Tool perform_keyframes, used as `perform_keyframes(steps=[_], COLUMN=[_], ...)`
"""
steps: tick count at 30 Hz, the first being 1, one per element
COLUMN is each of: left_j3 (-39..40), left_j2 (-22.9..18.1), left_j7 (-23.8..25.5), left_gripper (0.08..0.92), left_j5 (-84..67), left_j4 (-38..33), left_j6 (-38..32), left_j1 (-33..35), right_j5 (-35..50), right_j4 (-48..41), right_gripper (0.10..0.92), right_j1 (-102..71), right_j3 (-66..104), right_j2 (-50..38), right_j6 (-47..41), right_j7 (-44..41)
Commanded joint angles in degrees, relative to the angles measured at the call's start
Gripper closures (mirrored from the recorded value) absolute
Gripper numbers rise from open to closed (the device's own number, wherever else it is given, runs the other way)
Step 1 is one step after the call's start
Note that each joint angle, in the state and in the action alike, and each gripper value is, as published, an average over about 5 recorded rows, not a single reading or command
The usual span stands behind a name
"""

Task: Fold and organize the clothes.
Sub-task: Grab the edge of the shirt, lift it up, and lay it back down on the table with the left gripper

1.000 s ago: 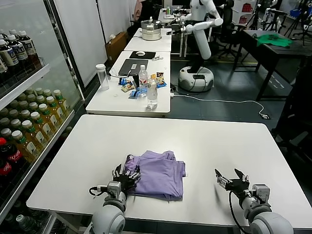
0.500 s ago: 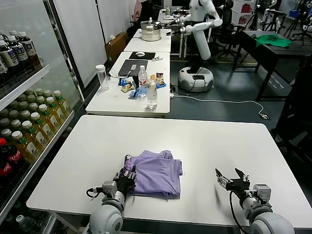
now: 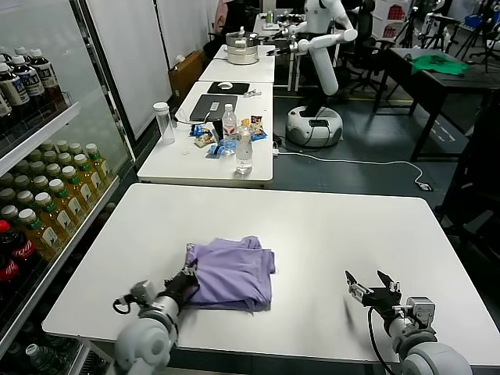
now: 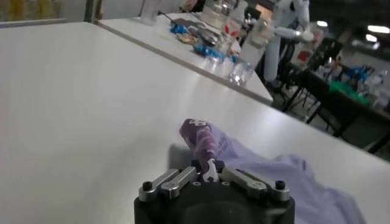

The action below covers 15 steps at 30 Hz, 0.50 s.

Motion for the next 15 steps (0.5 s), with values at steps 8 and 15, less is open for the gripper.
perform_keyframes(steps=[8,15], left_j3=[-23.96,-13.62], left_j2=[18.36,21.8], left_j7=[0.91,3.81], left_gripper=[0.865,0.865], left_j5=[-21.91,-7.24], left_j4=[-11.26,-17.32], left_j6=[5.41,7.2], left_j1=[-4.23,-5.12], right_j5=[0.04,0.09], right_j4=[-0.2,0.54], right_gripper=[0.203,0.203], right_j1=[0.94,1.12], right_j3=[-0.67,-0.96], right_j2=[0.75,1.22], right_j6=[0.19,0.22], right_j7=[-0.06,-0.2])
